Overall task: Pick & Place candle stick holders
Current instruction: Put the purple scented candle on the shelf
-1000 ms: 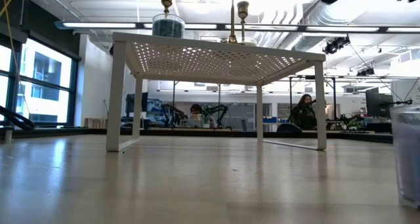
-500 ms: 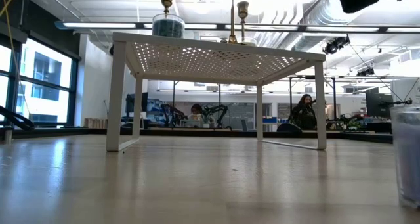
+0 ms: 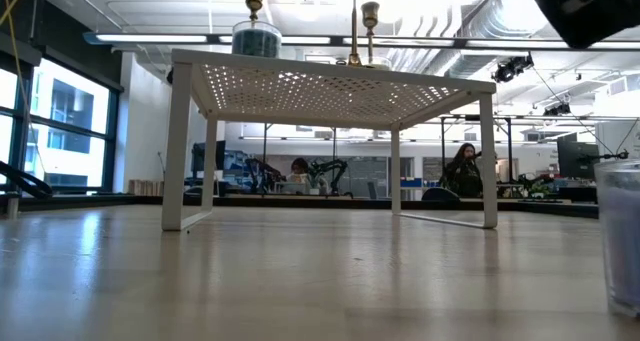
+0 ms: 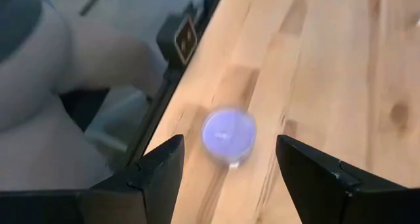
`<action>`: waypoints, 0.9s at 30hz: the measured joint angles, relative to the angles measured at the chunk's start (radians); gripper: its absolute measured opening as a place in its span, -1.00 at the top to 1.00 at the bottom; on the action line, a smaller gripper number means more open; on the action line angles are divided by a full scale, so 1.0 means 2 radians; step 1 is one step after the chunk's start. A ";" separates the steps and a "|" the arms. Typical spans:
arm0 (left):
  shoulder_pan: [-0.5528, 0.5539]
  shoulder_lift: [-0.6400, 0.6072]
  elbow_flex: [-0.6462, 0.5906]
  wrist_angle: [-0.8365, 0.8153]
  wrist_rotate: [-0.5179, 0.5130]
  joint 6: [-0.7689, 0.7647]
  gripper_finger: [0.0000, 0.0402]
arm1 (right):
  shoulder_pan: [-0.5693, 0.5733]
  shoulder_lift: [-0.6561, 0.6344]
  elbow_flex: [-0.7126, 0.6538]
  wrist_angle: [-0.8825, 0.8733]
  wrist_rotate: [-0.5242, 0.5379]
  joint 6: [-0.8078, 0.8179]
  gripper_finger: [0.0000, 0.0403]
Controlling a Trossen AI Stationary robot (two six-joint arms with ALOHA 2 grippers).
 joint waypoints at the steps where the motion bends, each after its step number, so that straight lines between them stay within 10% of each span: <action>1: 0.000 0.000 0.000 0.000 0.000 0.000 -0.66 | 0.001 0.013 0.015 -0.018 -0.003 0.006 -0.17; 27: 0.000 0.000 -0.005 0.000 0.037 0.000 -0.66 | -0.027 0.121 0.127 -0.079 -0.096 0.006 -0.17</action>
